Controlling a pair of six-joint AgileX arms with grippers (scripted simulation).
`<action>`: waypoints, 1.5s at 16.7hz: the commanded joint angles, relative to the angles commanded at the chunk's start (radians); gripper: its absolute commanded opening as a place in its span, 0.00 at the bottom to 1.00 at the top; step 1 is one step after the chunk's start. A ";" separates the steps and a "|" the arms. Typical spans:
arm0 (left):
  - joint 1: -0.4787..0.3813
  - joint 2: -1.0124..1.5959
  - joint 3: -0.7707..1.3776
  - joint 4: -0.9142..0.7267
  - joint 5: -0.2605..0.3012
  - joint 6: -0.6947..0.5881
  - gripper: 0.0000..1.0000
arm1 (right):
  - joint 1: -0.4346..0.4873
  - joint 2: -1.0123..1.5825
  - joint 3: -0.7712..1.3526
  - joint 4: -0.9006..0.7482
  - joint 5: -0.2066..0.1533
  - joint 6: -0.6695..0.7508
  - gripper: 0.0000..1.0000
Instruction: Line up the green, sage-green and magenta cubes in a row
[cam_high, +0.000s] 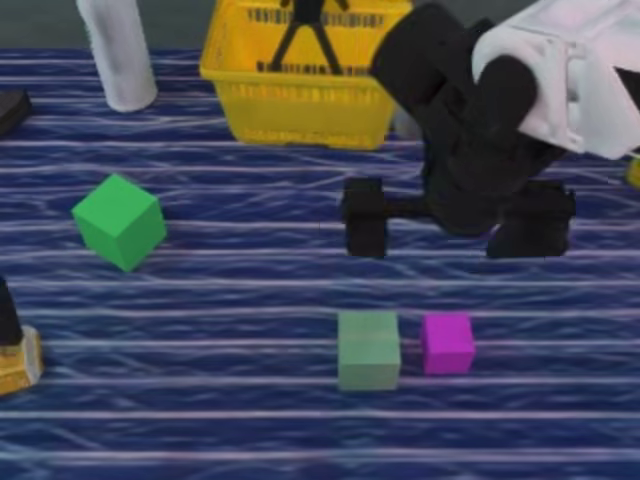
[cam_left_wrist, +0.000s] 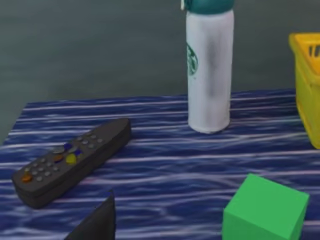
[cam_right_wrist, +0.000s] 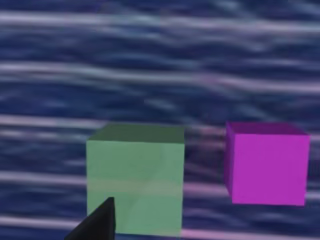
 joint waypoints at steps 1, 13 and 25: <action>-0.005 0.082 0.074 -0.046 0.000 0.018 1.00 | -0.029 -0.081 -0.058 0.036 0.015 -0.033 1.00; -0.085 1.355 1.089 -0.719 -0.004 0.277 1.00 | -0.469 -1.318 -1.050 0.614 0.050 -0.486 1.00; -0.131 1.969 1.636 -1.049 0.001 0.408 1.00 | -0.661 -1.830 -1.489 1.005 -0.095 -0.649 1.00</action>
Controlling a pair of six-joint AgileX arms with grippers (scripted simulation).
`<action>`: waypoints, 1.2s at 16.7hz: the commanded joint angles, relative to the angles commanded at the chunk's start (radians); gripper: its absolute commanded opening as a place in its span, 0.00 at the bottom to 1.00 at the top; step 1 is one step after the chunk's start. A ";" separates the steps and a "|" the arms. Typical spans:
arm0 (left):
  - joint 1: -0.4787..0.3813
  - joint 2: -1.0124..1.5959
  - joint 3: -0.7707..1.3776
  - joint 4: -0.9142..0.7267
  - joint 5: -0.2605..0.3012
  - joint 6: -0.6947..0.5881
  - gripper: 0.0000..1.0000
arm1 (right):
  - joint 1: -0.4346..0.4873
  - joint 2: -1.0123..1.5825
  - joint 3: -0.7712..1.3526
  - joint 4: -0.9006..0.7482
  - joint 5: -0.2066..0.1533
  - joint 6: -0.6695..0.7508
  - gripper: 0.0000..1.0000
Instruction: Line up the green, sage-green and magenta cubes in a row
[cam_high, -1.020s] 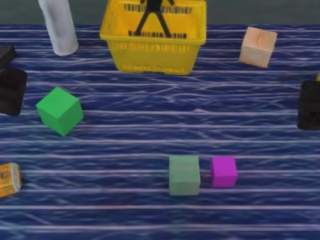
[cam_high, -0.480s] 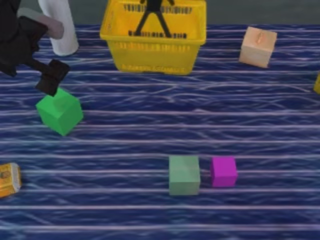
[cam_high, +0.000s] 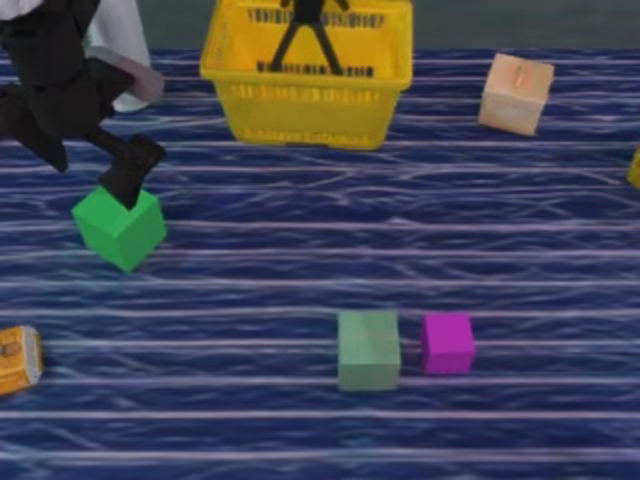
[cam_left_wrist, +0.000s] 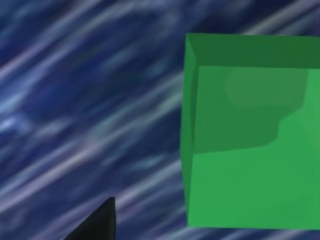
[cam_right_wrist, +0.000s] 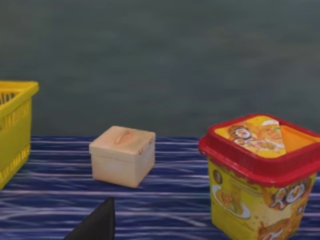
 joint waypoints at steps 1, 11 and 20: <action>0.000 0.000 0.000 0.000 0.000 0.000 1.00 | 0.000 0.000 0.000 0.000 0.000 0.000 1.00; 0.002 0.061 -0.138 0.207 0.001 0.002 1.00 | 0.000 0.000 0.000 0.000 0.000 0.000 1.00; 0.001 0.096 -0.203 0.299 0.001 0.003 0.85 | 0.000 0.000 0.000 0.000 0.000 0.000 1.00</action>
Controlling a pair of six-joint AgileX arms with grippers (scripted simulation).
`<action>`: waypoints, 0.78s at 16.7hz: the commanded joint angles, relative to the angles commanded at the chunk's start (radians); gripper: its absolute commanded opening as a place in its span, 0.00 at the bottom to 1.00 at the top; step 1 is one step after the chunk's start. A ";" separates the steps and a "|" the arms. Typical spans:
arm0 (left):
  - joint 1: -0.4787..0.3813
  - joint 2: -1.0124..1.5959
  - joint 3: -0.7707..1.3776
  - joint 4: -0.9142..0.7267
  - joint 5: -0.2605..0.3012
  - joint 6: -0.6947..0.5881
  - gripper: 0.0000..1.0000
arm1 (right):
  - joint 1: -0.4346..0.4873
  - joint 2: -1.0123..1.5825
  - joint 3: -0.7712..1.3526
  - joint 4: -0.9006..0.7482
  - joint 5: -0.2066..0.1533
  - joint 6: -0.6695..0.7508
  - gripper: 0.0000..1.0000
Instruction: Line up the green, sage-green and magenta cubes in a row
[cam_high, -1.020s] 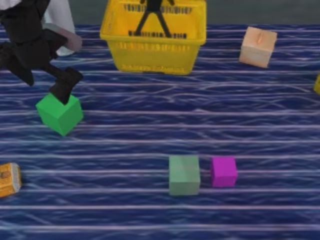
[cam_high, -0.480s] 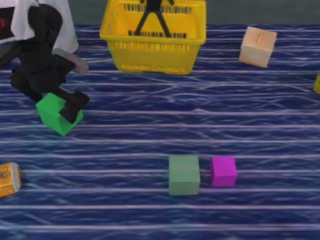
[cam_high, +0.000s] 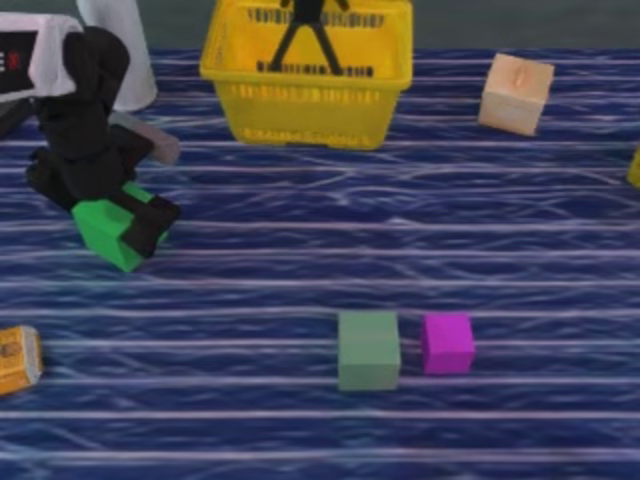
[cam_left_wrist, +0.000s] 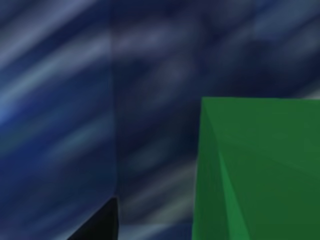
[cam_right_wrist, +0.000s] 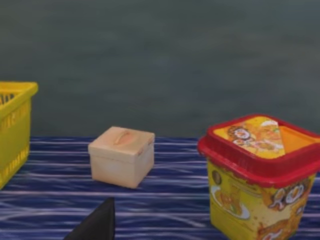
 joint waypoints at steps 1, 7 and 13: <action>0.000 0.000 0.000 0.000 0.000 0.000 0.77 | 0.000 0.000 0.000 0.000 0.000 0.000 1.00; 0.000 0.000 0.000 0.000 0.000 0.000 0.32 | 0.000 0.000 0.000 0.000 0.000 0.000 1.00; 0.000 0.000 0.000 0.000 0.000 0.000 0.00 | 0.000 0.000 0.000 0.000 0.000 0.000 1.00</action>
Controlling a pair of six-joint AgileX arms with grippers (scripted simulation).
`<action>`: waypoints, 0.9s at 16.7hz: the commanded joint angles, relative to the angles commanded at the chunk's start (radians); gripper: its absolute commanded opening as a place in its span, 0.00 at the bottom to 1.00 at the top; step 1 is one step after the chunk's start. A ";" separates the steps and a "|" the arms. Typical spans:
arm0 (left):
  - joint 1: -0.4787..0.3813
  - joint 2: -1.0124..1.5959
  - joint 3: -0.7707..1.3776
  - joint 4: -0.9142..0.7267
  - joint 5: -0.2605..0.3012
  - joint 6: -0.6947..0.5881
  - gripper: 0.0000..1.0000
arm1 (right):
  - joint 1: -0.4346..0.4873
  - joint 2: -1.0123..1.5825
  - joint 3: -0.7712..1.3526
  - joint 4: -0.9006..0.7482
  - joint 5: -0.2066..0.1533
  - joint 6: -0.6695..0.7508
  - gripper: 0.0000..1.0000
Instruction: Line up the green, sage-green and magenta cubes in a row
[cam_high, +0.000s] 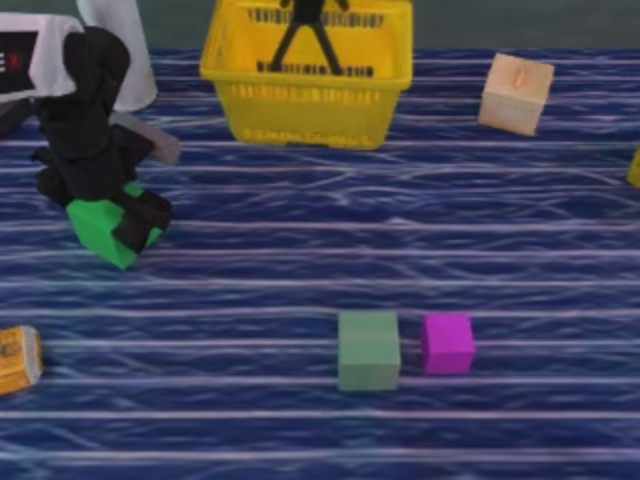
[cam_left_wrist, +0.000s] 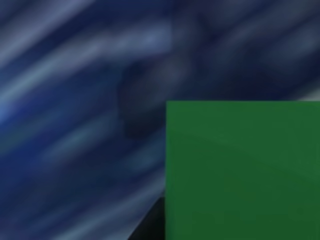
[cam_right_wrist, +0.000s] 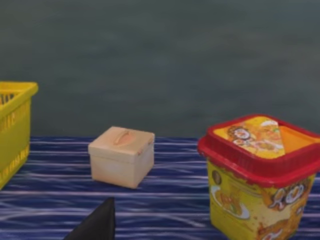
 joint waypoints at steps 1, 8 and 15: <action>0.000 0.000 0.000 0.000 0.000 0.000 0.00 | 0.000 0.000 0.000 0.000 0.000 0.000 1.00; 0.001 -0.012 0.003 -0.007 0.004 0.000 0.00 | 0.000 0.000 0.000 0.000 0.000 0.000 1.00; 0.018 -0.080 0.134 -0.214 0.003 -0.002 0.00 | 0.000 0.000 0.000 0.000 0.000 0.000 1.00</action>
